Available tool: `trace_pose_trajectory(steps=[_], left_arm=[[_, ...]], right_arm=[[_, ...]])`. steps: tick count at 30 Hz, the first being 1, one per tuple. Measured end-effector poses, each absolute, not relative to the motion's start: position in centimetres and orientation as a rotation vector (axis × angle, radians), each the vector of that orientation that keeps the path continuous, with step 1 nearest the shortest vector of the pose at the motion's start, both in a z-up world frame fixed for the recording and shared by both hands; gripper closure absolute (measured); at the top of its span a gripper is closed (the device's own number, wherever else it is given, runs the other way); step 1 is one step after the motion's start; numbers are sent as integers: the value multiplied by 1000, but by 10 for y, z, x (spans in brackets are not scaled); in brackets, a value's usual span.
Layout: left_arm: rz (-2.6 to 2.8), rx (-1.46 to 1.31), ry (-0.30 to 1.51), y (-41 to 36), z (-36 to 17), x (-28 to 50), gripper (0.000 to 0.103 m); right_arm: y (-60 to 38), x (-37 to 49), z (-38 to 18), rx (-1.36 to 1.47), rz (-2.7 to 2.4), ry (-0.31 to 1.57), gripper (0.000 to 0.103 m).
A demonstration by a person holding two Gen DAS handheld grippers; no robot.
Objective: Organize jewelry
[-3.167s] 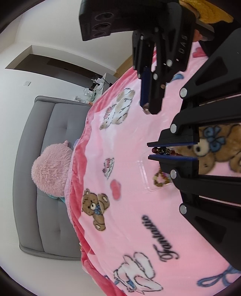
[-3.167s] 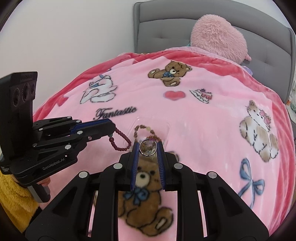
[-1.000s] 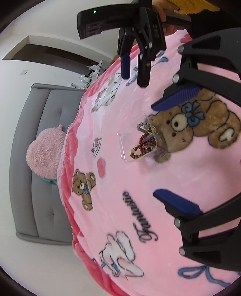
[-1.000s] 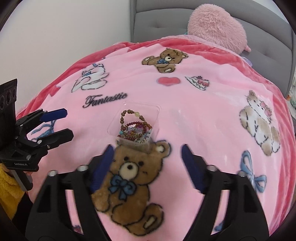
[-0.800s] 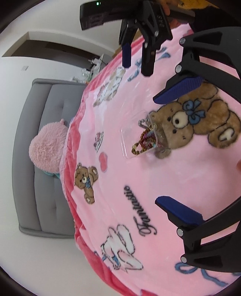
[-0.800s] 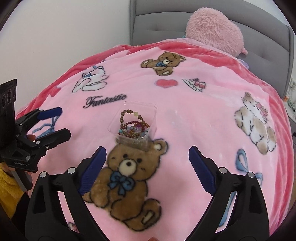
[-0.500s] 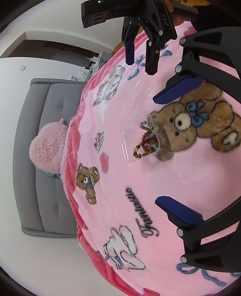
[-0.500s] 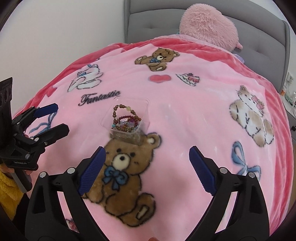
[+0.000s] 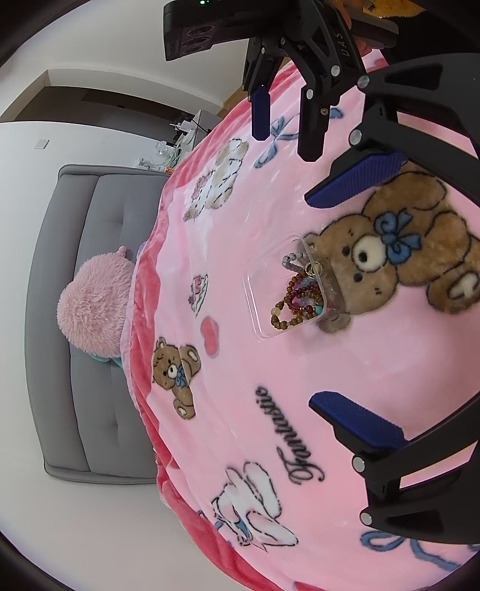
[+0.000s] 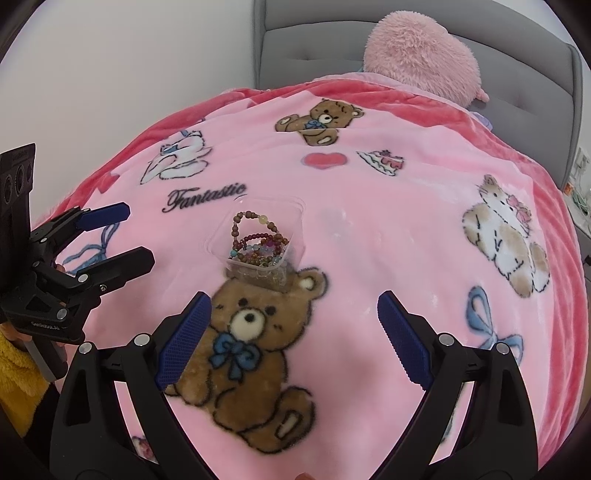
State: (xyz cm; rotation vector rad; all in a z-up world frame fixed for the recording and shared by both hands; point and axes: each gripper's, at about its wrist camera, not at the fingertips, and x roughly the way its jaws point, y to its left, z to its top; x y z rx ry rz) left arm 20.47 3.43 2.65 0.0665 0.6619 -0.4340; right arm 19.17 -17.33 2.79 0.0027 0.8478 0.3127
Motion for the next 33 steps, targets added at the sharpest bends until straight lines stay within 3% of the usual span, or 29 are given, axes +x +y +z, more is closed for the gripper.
trace_pose_trajectory(steps=[33], left_arm=[[-452, 83, 669, 30, 25, 200, 5]], right_arm=[[-168, 189, 38, 21, 323, 825, 14]])
